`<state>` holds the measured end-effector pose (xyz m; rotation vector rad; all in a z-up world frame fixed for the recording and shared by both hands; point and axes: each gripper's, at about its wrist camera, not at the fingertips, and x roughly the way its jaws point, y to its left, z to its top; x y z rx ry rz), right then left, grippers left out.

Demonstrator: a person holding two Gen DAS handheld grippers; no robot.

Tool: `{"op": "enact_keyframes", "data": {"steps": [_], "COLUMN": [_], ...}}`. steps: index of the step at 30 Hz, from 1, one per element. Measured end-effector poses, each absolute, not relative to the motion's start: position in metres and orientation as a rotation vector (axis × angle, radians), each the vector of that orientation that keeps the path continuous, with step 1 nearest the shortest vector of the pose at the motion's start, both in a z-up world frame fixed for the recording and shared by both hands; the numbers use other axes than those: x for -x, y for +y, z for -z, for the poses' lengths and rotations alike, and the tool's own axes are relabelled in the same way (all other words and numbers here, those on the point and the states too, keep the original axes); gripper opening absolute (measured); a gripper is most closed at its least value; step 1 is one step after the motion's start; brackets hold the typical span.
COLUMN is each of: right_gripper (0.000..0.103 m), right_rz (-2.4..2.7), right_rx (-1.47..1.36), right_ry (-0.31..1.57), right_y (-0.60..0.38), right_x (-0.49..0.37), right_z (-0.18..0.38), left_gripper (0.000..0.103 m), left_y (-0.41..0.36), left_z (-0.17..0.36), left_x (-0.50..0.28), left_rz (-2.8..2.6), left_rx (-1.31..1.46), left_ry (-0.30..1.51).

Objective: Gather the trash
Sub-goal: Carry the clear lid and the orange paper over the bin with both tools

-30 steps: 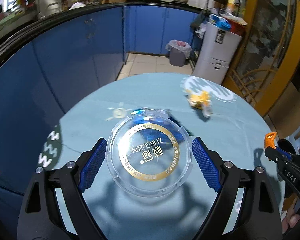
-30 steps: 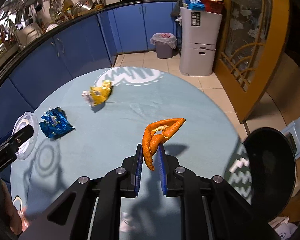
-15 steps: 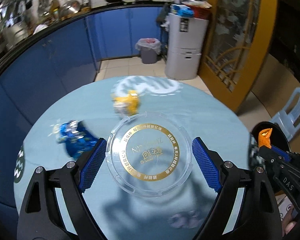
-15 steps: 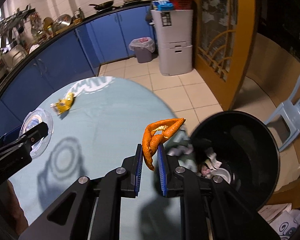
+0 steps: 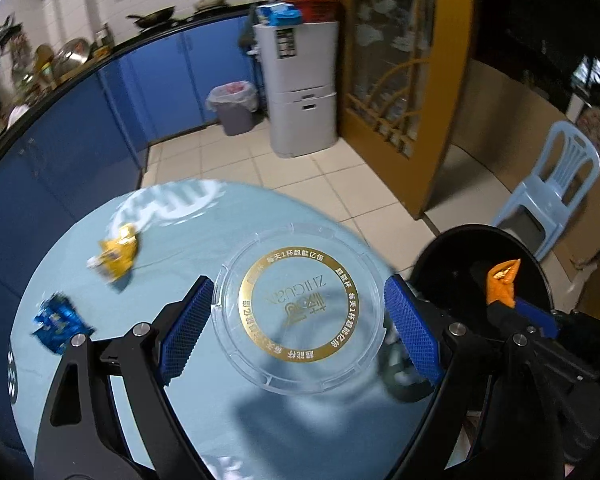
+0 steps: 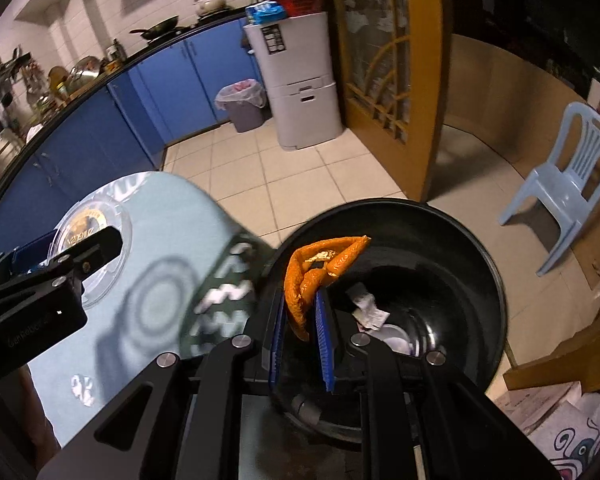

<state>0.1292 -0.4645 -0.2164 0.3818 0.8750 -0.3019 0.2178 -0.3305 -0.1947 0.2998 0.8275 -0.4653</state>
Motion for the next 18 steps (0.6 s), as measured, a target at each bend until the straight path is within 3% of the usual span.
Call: {"op": "enact_keyframes", "data": {"steps": [18], "right_gripper": [0.015], "right_rz": [0.376], "right_rx": [-0.467], "right_ry": [0.878], "right_y": [-0.526], "right_x": [-0.102], "right_z": [0.241], "left_gripper": [0.086], "left_y": [-0.440], "left_z": [0.213], "left_x": [-0.189], "left_rz": [0.575], "left_rx": [-0.440], "left_ry": [0.824]}}
